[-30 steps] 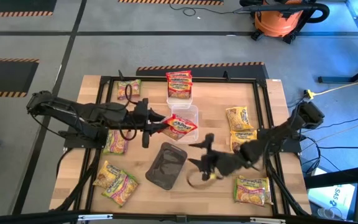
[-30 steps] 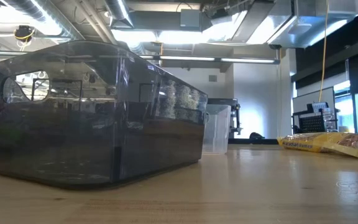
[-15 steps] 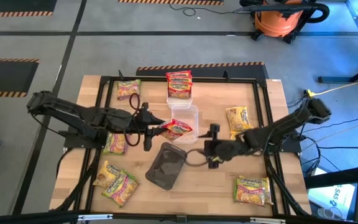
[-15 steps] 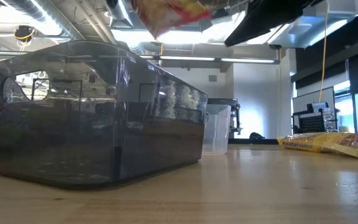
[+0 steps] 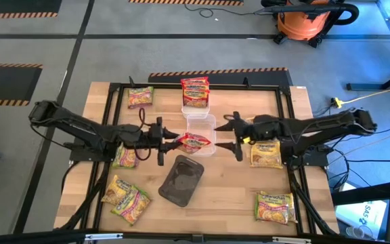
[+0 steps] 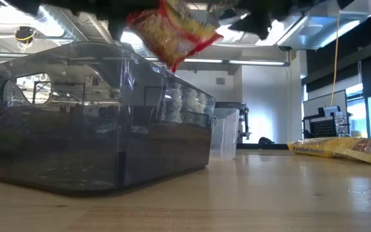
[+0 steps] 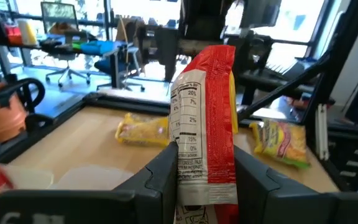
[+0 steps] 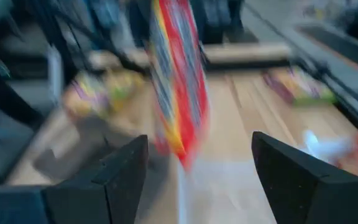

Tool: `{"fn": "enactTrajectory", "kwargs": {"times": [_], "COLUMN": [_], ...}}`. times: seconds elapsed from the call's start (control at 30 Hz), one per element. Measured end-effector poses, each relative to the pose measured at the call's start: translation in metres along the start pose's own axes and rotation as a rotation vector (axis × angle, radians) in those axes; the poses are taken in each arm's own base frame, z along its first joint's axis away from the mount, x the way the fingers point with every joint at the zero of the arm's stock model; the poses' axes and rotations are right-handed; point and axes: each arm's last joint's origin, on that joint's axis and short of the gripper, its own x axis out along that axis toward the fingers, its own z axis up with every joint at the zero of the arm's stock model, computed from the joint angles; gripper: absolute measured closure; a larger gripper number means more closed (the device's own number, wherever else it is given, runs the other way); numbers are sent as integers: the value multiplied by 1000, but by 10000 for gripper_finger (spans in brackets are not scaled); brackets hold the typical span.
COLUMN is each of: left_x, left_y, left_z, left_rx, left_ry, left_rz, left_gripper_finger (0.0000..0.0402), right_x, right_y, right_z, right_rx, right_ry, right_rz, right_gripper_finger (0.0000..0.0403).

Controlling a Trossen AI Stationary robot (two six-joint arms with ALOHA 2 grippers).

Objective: Sort Maruchan noodles
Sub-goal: Put the red noodle pack into the white bin

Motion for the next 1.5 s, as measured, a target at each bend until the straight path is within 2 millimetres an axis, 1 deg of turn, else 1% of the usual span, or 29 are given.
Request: {"fn": "enactTrajectory", "kwargs": {"times": [0.07, 0.17, 0.27, 0.4, 0.43, 0.5, 0.6, 0.63, 0.77, 0.93, 1.07, 1.17, 1.23, 1.43, 1.47, 1.5], "left_x": [-2, -3, -3, -3, -3, -3, -4, -4, -4, -4, -3, -3, -3, -3, -3, -3], "left_y": [-1, -3, -3, -3, -3, -4, -5, -5, -6, -6, -3, -3, -3, -3, -3, -3], "left_z": [-4, -4, -5, -4, -4, -3, -3, -2, -2, 0, 0, 0, 0, -1, -1, -1], "left_rx": [-1, 1, 21, 25, 25, 23, 21, 20, 26, 38, 46, 59, 60, 50, 38, 25], "left_ry": [-6, -19, -16, -27, -28, -34, -41, -42, -48, -65, -65, -63, -60, -56, -56, -56], "left_rz": [-2, -15, -3, -3, -3, -5, -22, -29, -38, -37, -29, -27, -26, -23, -24, -24], "left_gripper_finger": [297, 297, 297, 297, 297, 297, 297, 297, 297, 297, 297, 297, 297, 296, 296, 294], "right_x": [5, 16, 32, 58, 63, 73, 84, 87, 95, 103, 107, 106, 106, 106, 106, 106], "right_y": [1, 2, 3, 2, 3, 3, 2, 2, 5, 5, 5, 5, 5, 4, 4, 4], "right_z": [5, 11, 14, 14, 13, 17, 18, 16, 16, 6, 4, 7, 8, 8, 8, 8], "right_rx": [8, 12, 12, 10, 9, 0, -14, -20, -24, -21, -21, -41, -64, -111, -115, -124], "right_ry": [-62, -145, -149, -101, -77, -63, -28, -21, -12, 34, 28, -3, -13, -15, -15, -15], "right_rz": [24, 34, 39, 40, 48, 47, -7, -10, 64, 83, 89, 89, 82, 82, 84, 83], "right_gripper_finger": [139, 139, 139, 139, 139, 139, 139, 139, 139, 139, 141, 164, 194, 304, 317, 320]}}
